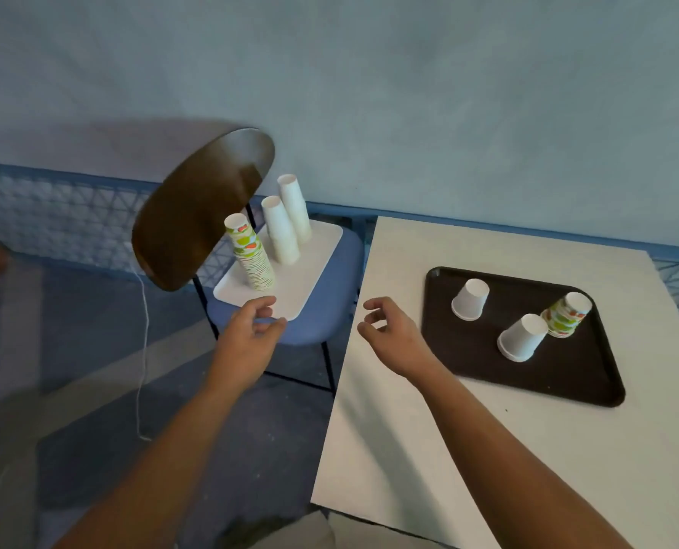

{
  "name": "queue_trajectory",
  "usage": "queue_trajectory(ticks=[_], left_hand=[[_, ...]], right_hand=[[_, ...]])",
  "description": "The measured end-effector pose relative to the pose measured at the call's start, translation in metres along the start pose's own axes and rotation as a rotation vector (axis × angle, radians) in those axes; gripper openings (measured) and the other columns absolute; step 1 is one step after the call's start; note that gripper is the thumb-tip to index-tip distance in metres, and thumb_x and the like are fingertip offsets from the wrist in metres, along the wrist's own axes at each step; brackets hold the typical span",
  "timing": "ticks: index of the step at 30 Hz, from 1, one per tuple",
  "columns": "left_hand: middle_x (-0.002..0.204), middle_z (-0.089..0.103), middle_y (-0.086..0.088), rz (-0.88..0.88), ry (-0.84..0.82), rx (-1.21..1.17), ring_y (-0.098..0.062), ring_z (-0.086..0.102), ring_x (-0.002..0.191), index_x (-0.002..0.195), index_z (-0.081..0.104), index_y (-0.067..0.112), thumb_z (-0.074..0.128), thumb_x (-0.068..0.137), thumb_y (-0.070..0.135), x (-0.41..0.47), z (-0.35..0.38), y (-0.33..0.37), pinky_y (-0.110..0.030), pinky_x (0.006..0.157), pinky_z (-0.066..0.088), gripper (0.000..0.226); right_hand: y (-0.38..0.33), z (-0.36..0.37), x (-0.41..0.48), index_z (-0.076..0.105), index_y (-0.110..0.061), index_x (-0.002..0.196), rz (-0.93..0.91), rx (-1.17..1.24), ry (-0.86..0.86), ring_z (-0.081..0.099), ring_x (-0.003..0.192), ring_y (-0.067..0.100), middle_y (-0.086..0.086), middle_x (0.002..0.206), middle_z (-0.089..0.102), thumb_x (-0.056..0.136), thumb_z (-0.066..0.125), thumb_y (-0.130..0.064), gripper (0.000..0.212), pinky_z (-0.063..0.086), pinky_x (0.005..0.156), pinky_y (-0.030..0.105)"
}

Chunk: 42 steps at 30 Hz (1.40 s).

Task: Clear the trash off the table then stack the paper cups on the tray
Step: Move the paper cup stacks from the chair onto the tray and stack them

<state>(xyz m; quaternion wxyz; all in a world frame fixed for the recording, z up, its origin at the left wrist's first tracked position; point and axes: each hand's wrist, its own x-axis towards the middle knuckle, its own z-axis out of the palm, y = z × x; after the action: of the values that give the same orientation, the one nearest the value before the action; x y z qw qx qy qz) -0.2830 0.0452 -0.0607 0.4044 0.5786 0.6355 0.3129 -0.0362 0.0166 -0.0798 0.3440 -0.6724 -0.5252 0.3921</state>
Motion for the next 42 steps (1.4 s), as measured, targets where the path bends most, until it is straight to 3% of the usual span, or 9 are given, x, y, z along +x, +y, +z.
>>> queue_trajectory(ticks=[5, 13, 16, 19, 26, 31, 34, 37, 42], left_hand=[[0.129, 0.061, 0.001, -0.044, 0.032, -0.010, -0.015, 0.063, 0.111, 0.139, 0.056, 0.028, 0.070, 0.097, 0.027, 0.043, -0.019, -0.005, -0.039, 0.100, 0.052, 0.044], [0.141, 0.055, 0.000, -0.112, 0.072, -0.046, -0.016, 0.060, 0.114, 0.150, 0.041, 0.028, 0.073, 0.095, 0.023, 0.140, -0.055, -0.021, -0.030, 0.094, 0.045, 0.064], [0.149, 0.053, -0.004, -0.133, 0.086, -0.053, -0.023, 0.058, 0.129, 0.153, 0.037, 0.027, 0.076, 0.093, 0.022, 0.185, -0.065, -0.033, -0.037, 0.104, 0.049, 0.072], [0.155, 0.048, -0.003, -0.153, 0.063, -0.039, -0.026, 0.053, 0.138, 0.156, 0.034, 0.027, 0.078, 0.091, 0.024, 0.226, -0.070, -0.044, -0.045, 0.113, 0.046, 0.079], [0.162, 0.041, -0.003, -0.156, -0.053, 0.020, -0.025, 0.043, 0.147, 0.159, 0.030, 0.024, 0.088, 0.078, 0.037, 0.291, -0.073, -0.069, -0.045, 0.117, 0.040, 0.101], [0.151, 0.053, -0.001, -0.181, -0.122, 0.009, -0.027, 0.051, 0.138, 0.151, 0.044, 0.025, 0.081, 0.085, 0.027, 0.310, -0.070, -0.074, -0.045, 0.113, 0.044, 0.075], [0.134, 0.066, -0.002, -0.205, -0.141, -0.035, -0.029, 0.062, 0.126, 0.137, 0.055, 0.025, 0.077, 0.074, 0.040, 0.319, -0.065, -0.084, -0.052, 0.109, 0.049, 0.068], [0.125, 0.063, 0.003, -0.188, -0.185, 0.001, -0.021, 0.059, 0.119, 0.140, 0.052, 0.021, 0.071, 0.093, 0.026, 0.317, -0.061, -0.087, -0.048, 0.110, 0.048, 0.051], [0.136, 0.064, -0.006, -0.175, -0.172, -0.017, -0.030, 0.060, 0.126, 0.144, 0.047, 0.023, 0.074, 0.093, 0.019, 0.318, -0.056, -0.096, -0.049, 0.111, 0.049, 0.058]], right_hand=[[-0.030, 0.023, 0.052, 0.053, -0.019, 0.131, -0.044, -0.047, -0.069, 0.061, 0.096, 0.019, 0.002, 0.114, 0.060, 0.095, 0.062, -0.024, 0.037, 0.045, 0.071, 0.022], [-0.073, 0.081, 0.130, 0.045, -0.020, 0.141, -0.078, -0.136, -0.105, 0.058, 0.101, 0.019, 0.004, 0.122, 0.058, 0.095, 0.064, -0.029, 0.051, 0.045, 0.088, 0.030], [-0.088, 0.109, 0.161, 0.042, -0.019, 0.145, -0.061, -0.176, -0.136, 0.056, 0.098, 0.018, 0.009, 0.128, 0.058, 0.094, 0.064, -0.030, 0.056, 0.043, 0.086, 0.029], [-0.103, 0.134, 0.190, 0.037, -0.019, 0.148, -0.039, -0.215, -0.171, 0.057, 0.114, 0.023, 0.012, 0.135, 0.055, 0.095, 0.064, -0.030, 0.061, 0.045, 0.093, 0.032], [-0.128, 0.180, 0.247, 0.028, -0.019, 0.155, -0.003, -0.230, -0.165, 0.048, 0.136, 0.030, 0.014, 0.153, 0.042, 0.096, 0.062, -0.033, 0.069, 0.043, 0.109, 0.042], [-0.141, 0.205, 0.270, 0.028, -0.016, 0.155, -0.009, -0.211, -0.126, 0.047, 0.136, 0.032, 0.014, 0.153, 0.042, 0.095, 0.066, -0.030, 0.073, 0.038, 0.111, 0.040], [-0.146, 0.217, 0.279, 0.029, -0.016, 0.153, -0.021, -0.215, -0.117, 0.050, 0.133, 0.030, 0.012, 0.150, 0.045, 0.093, 0.069, -0.029, 0.073, 0.040, 0.111, 0.040], [-0.149, 0.225, 0.283, 0.034, -0.020, 0.147, -0.028, -0.235, -0.115, 0.054, 0.125, 0.028, 0.009, 0.142, 0.051, 0.090, 0.073, -0.030, 0.069, 0.047, 0.106, 0.042], [-0.146, 0.234, 0.290, 0.033, -0.025, 0.145, -0.011, -0.255, -0.075, 0.055, 0.123, 0.027, 0.005, 0.138, 0.054, 0.086, 0.077, -0.031, 0.074, 0.049, 0.103, 0.044]])
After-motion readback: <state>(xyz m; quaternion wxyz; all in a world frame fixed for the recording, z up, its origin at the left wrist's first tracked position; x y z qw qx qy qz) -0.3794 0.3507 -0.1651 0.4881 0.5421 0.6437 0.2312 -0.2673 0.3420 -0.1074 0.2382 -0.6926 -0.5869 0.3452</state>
